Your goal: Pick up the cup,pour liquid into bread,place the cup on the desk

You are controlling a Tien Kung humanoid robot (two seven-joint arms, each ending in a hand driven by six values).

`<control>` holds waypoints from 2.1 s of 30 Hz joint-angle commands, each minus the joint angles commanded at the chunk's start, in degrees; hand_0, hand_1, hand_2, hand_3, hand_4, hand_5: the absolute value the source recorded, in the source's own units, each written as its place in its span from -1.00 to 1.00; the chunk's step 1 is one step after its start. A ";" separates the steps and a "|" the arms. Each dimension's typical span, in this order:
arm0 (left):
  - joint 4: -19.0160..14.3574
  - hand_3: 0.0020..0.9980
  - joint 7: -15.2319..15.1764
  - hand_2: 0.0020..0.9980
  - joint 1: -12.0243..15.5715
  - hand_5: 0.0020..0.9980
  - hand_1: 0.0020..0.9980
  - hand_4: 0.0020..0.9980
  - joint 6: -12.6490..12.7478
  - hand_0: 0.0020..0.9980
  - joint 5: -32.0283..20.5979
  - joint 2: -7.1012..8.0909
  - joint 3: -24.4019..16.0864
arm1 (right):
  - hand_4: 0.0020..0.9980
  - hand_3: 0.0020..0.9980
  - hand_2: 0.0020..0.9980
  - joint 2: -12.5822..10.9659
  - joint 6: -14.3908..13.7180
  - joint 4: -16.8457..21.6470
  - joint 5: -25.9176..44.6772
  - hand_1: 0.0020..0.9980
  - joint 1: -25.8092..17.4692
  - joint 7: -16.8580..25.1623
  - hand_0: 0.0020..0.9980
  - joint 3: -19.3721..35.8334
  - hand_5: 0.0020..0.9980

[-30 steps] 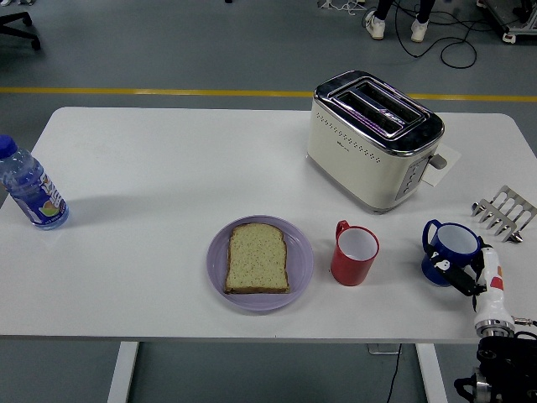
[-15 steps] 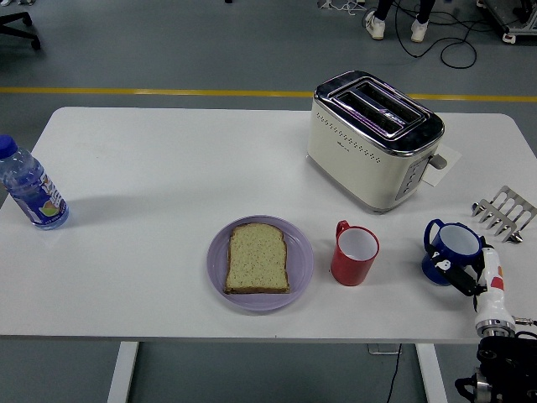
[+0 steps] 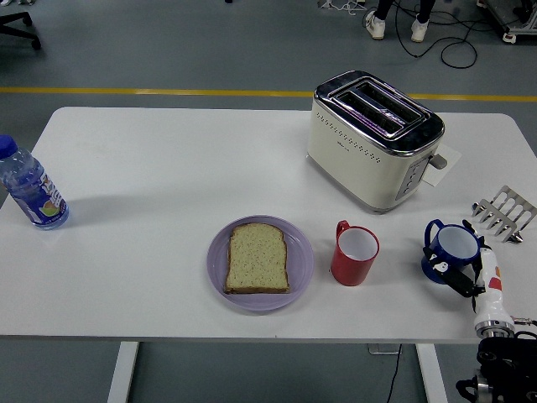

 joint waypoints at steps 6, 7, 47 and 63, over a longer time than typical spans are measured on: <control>0.00 0.01 0.01 0.30 0.08 0.73 0.27 -0.51 -0.03 0.26 -0.03 -0.02 0.13 | 0.77 1.00 0.85 -0.04 -0.14 0.51 -0.61 0.56 -0.44 0.29 0.77 0.31 -1.00; 0.00 0.01 0.00 0.30 0.12 0.73 0.27 -0.51 -0.02 0.26 -0.05 -0.04 0.16 | 0.80 1.00 0.88 -0.08 -0.16 0.70 -0.72 0.59 -0.57 0.42 0.79 0.48 -1.00; -0.03 0.00 0.02 0.30 0.07 0.74 0.28 -0.53 -0.09 0.27 -0.08 0.07 0.20 | 0.87 1.00 0.89 -2.70 -1.87 29.41 -11.42 0.63 -6.88 -2.77 0.83 13.79 -0.93; -0.02 0.00 0.04 0.30 -0.11 0.73 0.28 -0.53 -0.08 0.27 0.09 0.10 0.03 | 0.43 0.40 0.46 -1.47 13.24 34.16 17.63 0.34 -7.88 -2.11 0.53 23.14 -0.40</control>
